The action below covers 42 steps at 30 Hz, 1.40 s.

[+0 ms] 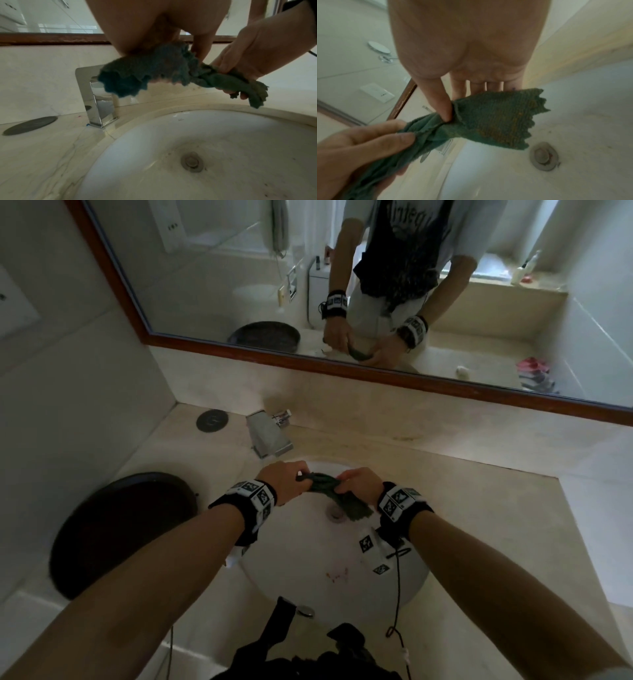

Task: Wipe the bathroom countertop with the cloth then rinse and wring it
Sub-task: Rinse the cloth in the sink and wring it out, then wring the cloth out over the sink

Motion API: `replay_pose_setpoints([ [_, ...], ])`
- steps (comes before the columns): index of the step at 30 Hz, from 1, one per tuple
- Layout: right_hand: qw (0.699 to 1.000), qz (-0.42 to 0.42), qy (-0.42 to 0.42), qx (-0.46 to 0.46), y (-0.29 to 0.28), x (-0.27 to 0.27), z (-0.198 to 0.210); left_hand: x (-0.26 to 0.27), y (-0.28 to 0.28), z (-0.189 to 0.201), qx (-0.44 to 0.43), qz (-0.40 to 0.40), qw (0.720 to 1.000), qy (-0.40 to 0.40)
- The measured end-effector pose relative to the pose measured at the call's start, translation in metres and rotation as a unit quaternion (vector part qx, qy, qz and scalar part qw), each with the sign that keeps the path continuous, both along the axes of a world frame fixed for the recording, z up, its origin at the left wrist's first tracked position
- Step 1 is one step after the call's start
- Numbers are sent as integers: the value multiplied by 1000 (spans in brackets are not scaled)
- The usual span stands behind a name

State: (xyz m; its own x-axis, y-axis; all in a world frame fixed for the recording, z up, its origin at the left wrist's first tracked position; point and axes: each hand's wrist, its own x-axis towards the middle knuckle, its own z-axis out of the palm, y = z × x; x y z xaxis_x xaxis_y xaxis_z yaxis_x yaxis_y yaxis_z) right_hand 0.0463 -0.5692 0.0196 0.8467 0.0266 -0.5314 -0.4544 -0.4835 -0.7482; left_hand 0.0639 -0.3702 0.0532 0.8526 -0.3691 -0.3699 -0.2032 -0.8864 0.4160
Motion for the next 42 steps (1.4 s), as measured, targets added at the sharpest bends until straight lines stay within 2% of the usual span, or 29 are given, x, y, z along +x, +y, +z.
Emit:
replay_pose_setpoints([
  [4, 996, 43, -27, -69, 15, -5, 1, -14, 6, 3, -26, 38, 999, -17],
  [7, 990, 39, -66, -116, 31, -8, 1, -22, 16, -1, -22, 53, 998, -34],
  [14, 986, 41, -77, -140, 85, -7, 1, -31, 64, -6, 0, 111, 993, -34],
  [17, 980, 79, -82, -161, 115, -2, 1, -34, 99, -4, 17, 121, 992, -13],
  [30, 963, 201, -95, -156, 265, 13, 3, -50, 259, -17, 90, 216, 971, -46],
  [39, 946, 259, -110, -162, 344, 17, -4, -57, 327, -38, 105, 282, 953, -34],
  [42, 945, 256, -115, -166, 362, 17, -9, -61, 338, -43, 94, 294, 951, -25],
])
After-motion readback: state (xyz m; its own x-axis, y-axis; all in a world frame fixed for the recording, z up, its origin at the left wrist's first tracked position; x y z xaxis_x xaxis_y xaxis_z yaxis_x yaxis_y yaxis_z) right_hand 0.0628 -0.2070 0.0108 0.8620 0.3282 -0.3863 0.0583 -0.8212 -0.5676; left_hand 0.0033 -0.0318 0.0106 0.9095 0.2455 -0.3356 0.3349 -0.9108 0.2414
